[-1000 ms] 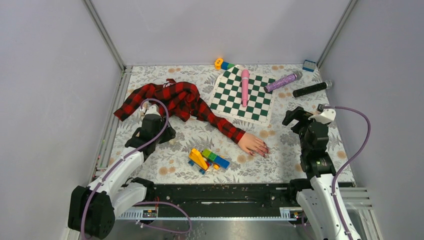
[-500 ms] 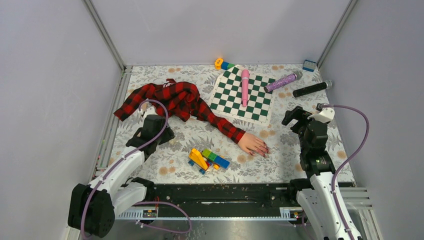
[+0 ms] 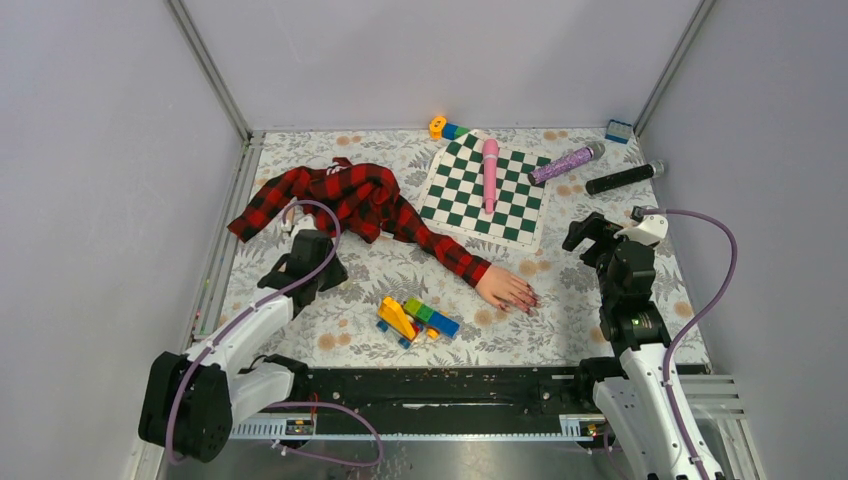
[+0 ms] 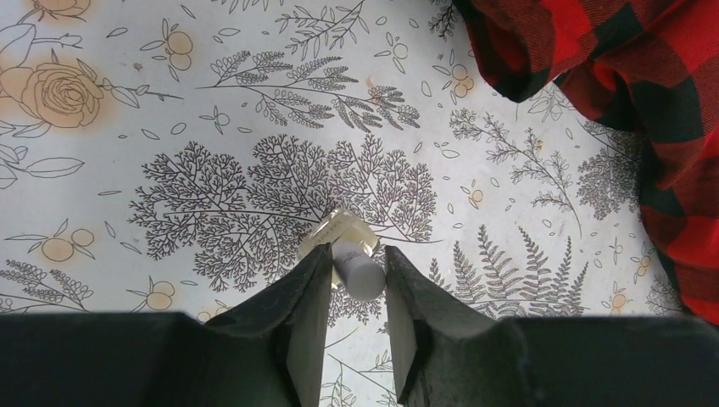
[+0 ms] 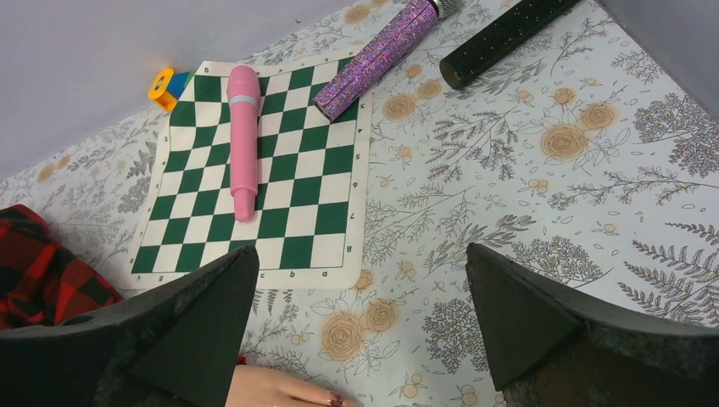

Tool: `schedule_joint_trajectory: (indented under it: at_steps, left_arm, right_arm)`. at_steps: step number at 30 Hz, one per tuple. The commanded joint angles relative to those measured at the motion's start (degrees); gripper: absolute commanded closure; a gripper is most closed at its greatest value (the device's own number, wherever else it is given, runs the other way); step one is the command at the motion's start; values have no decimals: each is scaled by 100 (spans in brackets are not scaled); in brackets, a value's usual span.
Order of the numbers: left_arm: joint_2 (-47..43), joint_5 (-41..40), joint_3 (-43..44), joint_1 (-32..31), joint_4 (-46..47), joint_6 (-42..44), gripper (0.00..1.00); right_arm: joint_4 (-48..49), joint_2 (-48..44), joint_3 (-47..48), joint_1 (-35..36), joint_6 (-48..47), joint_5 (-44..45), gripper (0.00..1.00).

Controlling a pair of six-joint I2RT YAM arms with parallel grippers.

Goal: Paint the nails
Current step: Pick up the nail polish bottle from the center of the board.

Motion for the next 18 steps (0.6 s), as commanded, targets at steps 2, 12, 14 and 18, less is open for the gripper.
schedule_joint_trajectory:
  at_steps: [2, 12, 14, 18]
  left_arm:
    - [185, 125, 109, -23, 243, -3, 71]
    - [234, 768, 419, -39, 126, 519, 100]
    - [289, 1183, 734, -52, -104, 900, 100]
    - [280, 1848, 1635, -72, -708, 1458, 100]
  right_arm:
    - [94, -1, 282, -34, 3, -25, 1]
    - [89, 16, 315, -32, -71, -270, 1]
    - [127, 37, 354, -30, -205, -709, 1]
    - [487, 208, 524, -32, -590, -2543, 1]
